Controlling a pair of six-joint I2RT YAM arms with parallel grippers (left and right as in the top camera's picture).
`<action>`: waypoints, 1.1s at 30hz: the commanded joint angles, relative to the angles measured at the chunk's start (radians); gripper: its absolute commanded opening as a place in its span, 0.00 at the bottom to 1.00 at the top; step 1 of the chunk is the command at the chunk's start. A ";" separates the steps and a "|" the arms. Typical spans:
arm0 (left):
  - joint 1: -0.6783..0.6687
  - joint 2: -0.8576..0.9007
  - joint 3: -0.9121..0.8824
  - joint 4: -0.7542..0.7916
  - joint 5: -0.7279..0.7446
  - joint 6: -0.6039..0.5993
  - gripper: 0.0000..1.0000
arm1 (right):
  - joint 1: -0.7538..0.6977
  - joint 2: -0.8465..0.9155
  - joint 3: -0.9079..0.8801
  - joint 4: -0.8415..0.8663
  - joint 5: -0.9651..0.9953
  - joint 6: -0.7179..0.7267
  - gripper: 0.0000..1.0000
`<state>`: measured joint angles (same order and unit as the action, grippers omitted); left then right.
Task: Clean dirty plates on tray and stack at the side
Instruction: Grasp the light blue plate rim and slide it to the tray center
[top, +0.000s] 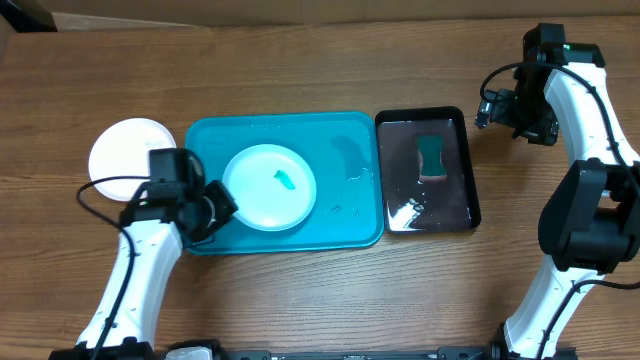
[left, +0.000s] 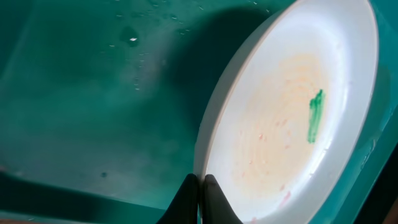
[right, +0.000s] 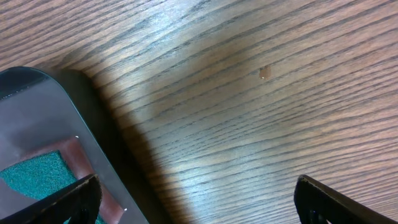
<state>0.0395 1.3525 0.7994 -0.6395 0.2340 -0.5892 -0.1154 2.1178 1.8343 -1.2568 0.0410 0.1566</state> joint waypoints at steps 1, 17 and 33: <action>-0.068 0.030 0.018 0.025 -0.105 -0.114 0.04 | 0.003 -0.024 0.018 0.003 0.002 0.003 1.00; -0.199 0.218 0.018 0.172 -0.130 -0.166 0.04 | 0.003 -0.024 0.018 0.003 0.002 0.003 1.00; -0.204 0.273 -0.010 0.169 -0.149 -0.167 0.04 | 0.003 -0.024 0.018 0.003 0.002 0.003 1.00</action>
<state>-0.1577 1.5909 0.7998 -0.4660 0.1116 -0.7422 -0.1154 2.1178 1.8343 -1.2568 0.0414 0.1570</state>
